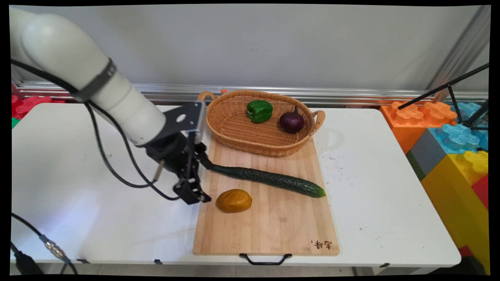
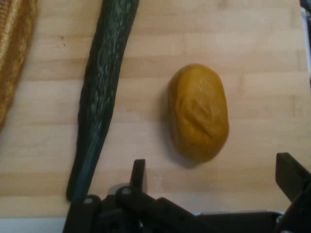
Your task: Pick up the potato from the cutting board
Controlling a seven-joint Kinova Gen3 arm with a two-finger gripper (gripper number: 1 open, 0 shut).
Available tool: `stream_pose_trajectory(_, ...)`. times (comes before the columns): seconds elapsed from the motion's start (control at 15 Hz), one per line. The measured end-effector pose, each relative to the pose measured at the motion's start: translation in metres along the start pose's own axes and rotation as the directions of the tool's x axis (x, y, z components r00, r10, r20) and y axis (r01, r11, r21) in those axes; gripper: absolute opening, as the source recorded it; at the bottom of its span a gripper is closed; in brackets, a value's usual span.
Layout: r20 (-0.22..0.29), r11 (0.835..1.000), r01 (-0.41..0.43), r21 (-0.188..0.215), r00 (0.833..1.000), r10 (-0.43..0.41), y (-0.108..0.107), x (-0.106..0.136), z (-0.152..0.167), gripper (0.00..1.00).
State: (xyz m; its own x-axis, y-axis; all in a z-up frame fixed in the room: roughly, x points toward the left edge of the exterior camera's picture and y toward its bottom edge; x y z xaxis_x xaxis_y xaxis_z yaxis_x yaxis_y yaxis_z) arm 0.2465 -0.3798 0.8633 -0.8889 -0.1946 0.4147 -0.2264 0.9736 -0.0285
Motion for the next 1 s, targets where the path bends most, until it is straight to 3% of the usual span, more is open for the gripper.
stream_pose_trajectory(0.53,-0.037,1.000,0.003,0.002,0.999,-0.003,0.012,-0.006,0.053,1.00)
stream_pose_trajectory(1.0,-0.058,0.999,0.016,0.032,0.998,-0.014,0.016,-0.007,0.088,1.00)
